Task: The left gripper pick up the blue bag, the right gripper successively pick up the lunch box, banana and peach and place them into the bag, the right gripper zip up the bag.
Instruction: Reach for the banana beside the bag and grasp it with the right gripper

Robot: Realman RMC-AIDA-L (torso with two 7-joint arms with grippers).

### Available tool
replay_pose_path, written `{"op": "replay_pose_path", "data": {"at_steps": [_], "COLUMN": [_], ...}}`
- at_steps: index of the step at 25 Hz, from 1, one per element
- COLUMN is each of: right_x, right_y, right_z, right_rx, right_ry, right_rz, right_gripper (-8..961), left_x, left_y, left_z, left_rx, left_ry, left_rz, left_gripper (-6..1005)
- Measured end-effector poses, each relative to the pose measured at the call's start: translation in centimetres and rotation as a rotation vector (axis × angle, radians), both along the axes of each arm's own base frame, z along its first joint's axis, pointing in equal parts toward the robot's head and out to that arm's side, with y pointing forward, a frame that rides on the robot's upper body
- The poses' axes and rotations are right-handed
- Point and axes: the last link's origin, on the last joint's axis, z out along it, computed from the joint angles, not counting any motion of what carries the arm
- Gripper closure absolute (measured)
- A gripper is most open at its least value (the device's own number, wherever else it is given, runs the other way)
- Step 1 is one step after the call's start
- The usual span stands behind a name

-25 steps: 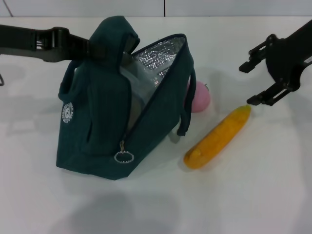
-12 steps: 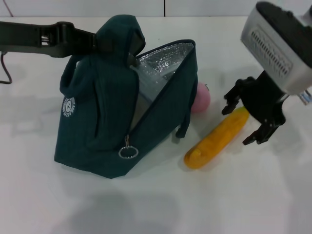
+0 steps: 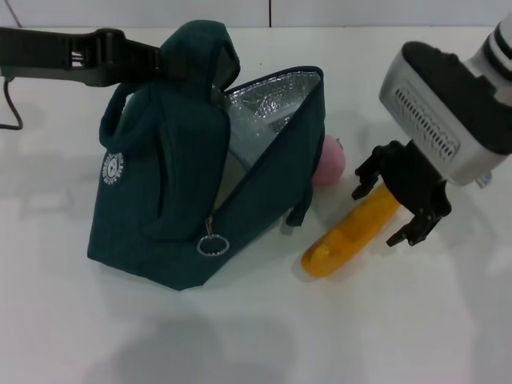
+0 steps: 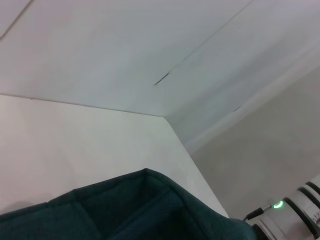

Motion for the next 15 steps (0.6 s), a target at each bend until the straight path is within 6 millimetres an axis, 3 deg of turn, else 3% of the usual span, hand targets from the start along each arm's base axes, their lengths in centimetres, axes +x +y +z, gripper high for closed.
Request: {"op": "replay_pose_path", "data": {"at_steps": [15], "right_x": [1.3], "right_y": [-0.2], "right_z": [-2.4], "right_rx": [-0.032], "right_ry": [0.015], "right_rz": [-0.007], "right_gripper": [204], "left_x": [0.3], "left_y": [-0.1], "left_z": [-0.5], "left_rx": [-0.008], "left_ry": [-0.013], "left_rz": [-0.005], "left_gripper": [959]}}
